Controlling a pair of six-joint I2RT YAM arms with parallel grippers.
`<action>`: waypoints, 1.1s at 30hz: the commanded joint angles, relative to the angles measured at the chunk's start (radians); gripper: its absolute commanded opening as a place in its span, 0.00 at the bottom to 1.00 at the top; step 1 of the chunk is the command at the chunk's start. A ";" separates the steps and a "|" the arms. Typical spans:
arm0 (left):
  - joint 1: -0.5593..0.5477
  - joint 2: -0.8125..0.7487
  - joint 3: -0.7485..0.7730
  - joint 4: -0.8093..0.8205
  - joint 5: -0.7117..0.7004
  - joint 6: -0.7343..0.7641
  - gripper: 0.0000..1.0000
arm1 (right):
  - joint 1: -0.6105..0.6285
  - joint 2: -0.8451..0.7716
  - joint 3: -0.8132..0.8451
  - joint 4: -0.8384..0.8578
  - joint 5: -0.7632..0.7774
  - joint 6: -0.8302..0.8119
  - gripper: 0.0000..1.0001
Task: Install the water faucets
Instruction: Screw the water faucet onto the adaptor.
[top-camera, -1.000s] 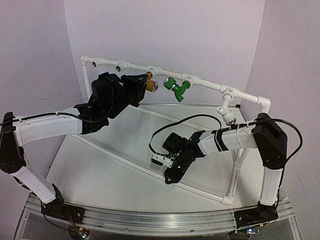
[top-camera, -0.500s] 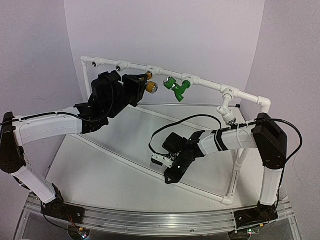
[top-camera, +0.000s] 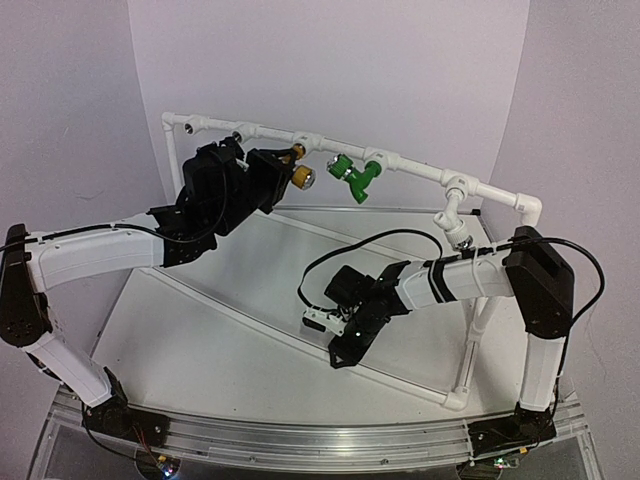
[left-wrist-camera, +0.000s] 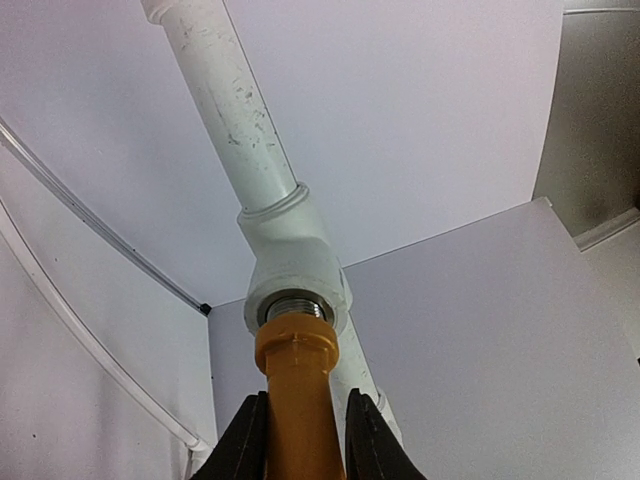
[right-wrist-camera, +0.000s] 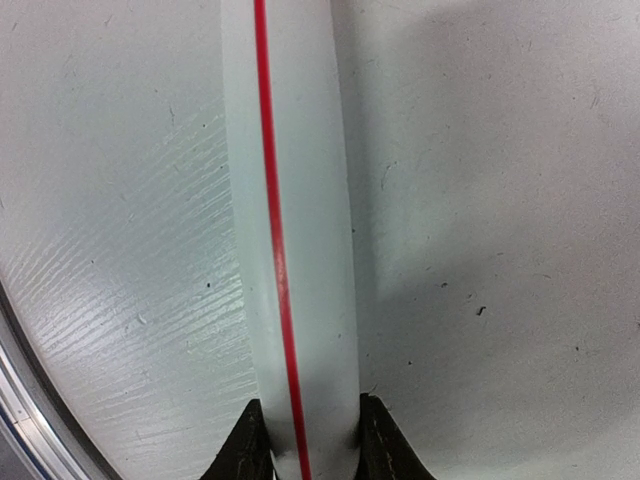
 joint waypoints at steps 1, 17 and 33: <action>-0.002 -0.015 0.099 0.129 0.076 0.072 0.00 | 0.022 0.013 0.039 -0.013 -0.045 0.032 0.00; -0.002 -0.023 0.077 0.125 0.120 0.177 0.00 | 0.025 0.011 0.038 -0.014 -0.040 0.037 0.00; -0.002 -0.012 0.099 0.096 0.137 0.270 0.00 | 0.029 0.026 0.053 -0.023 -0.028 0.030 0.00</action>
